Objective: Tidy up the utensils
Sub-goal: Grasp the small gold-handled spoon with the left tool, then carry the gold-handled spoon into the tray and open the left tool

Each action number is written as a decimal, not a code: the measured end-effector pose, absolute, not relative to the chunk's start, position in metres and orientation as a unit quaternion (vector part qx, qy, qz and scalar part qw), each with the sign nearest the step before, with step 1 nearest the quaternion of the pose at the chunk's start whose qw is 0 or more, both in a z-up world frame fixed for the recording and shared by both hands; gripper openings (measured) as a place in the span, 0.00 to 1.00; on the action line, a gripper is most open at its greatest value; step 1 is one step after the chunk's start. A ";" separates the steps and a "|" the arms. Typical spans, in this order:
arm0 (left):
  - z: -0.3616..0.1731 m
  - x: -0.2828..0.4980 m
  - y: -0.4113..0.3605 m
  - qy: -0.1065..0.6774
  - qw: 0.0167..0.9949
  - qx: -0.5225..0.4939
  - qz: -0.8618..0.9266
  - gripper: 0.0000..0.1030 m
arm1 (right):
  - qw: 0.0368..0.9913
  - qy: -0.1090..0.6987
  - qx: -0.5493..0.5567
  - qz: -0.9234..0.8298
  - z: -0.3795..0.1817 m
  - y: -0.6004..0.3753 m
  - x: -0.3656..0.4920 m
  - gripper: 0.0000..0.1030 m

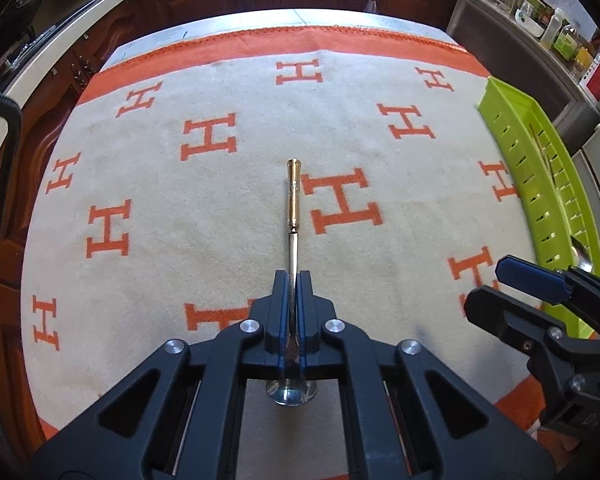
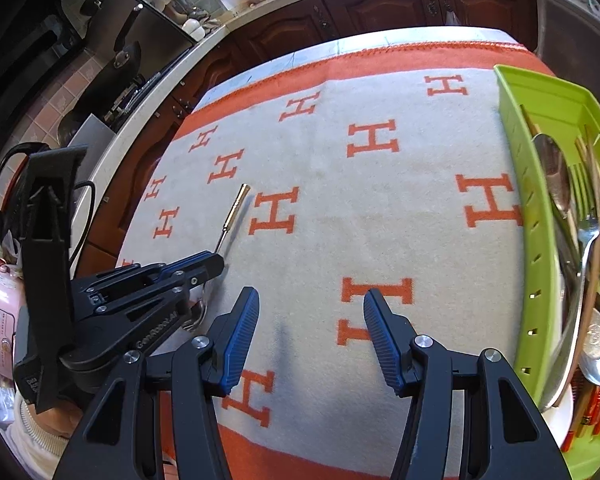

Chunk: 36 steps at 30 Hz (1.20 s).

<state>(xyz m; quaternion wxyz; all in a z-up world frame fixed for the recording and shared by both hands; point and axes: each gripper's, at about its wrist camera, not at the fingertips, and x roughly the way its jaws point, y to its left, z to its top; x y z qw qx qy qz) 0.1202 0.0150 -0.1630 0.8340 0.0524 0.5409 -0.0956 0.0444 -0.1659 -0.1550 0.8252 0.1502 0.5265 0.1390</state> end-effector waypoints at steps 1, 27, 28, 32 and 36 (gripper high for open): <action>-0.158 0.119 0.014 0.538 0.836 0.051 -0.097 0.02 | 0.827 0.524 0.152 0.138 -0.152 -0.168 0.043 0.54; -0.067 0.067 -0.139 0.506 0.824 0.071 -0.244 0.02 | 0.871 0.438 0.216 0.042 -0.087 -0.318 -0.035 0.54; -0.067 0.068 -0.146 0.507 0.822 0.072 -0.248 0.02 | 0.871 0.438 0.219 0.035 -0.088 -0.326 -0.038 0.54; -0.067 0.073 -0.178 0.511 0.814 0.076 -0.265 0.02 | 0.868 0.437 0.235 0.007 -0.095 -0.354 -0.050 0.54; -0.076 0.084 -0.207 0.524 0.802 0.067 -0.279 0.02 | 0.864 0.439 0.248 -0.016 -0.103 -0.377 -0.060 0.54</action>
